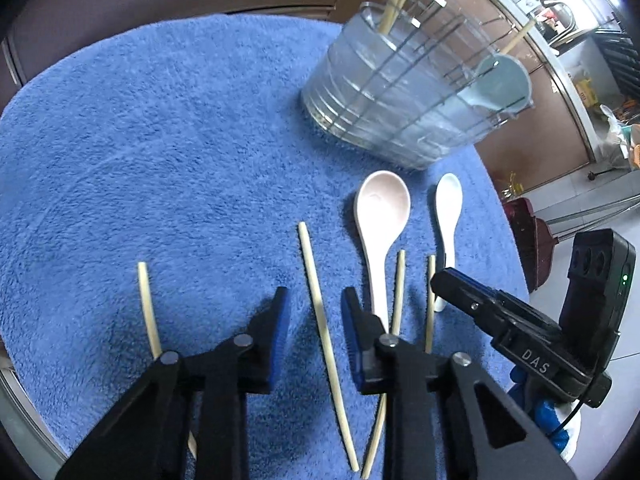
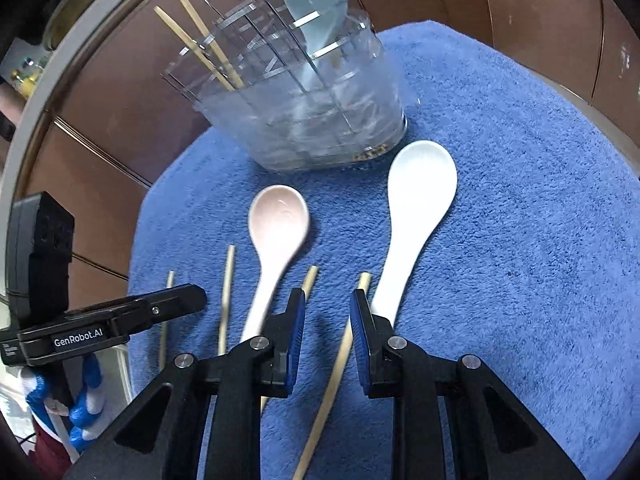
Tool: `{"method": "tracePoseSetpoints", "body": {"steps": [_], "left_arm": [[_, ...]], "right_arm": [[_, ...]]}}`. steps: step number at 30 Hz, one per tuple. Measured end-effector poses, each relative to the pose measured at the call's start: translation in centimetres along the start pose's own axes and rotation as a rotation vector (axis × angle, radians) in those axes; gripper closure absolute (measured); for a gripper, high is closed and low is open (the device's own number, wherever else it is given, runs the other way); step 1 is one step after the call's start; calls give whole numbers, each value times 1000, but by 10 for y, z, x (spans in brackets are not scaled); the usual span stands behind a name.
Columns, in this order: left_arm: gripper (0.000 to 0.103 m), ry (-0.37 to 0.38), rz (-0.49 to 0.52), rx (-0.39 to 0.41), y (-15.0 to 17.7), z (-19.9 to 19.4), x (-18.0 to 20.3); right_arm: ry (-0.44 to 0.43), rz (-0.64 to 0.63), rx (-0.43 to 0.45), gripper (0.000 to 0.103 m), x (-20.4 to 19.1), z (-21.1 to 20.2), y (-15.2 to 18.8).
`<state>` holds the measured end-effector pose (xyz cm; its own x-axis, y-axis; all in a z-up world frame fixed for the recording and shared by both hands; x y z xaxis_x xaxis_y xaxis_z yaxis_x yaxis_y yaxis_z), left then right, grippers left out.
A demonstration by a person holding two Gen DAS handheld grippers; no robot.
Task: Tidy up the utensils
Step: 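Lower the left tool onto a chopstick while the right tool closes on another chopstick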
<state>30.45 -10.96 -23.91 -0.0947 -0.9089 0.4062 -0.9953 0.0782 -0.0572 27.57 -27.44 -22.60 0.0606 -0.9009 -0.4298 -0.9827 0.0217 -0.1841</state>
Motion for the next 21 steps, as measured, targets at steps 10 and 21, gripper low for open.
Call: {"method": "tracePoseSetpoints", "body": {"steps": [10, 21], "left_arm": [[89, -81, 1, -70, -11, 22, 8], [97, -169, -3, -28, -15, 34, 28]], "right_arm": [[67, -17, -79, 84, -10, 23, -1], [113, -3, -91, 95, -5, 27, -10]]}}
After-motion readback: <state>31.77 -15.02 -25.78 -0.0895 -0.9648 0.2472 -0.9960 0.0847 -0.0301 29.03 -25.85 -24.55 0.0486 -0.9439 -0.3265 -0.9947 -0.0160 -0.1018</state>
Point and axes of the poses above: each gripper's, at about its wrist camera, not at the fingertips, and z roughly the way its jaws point, x to its right, y to its underside, the point moved 6 cm from there along z, roughly the way its jaws point, and after that the axes turned 11 degrees about -x, right-handed, at the moved point
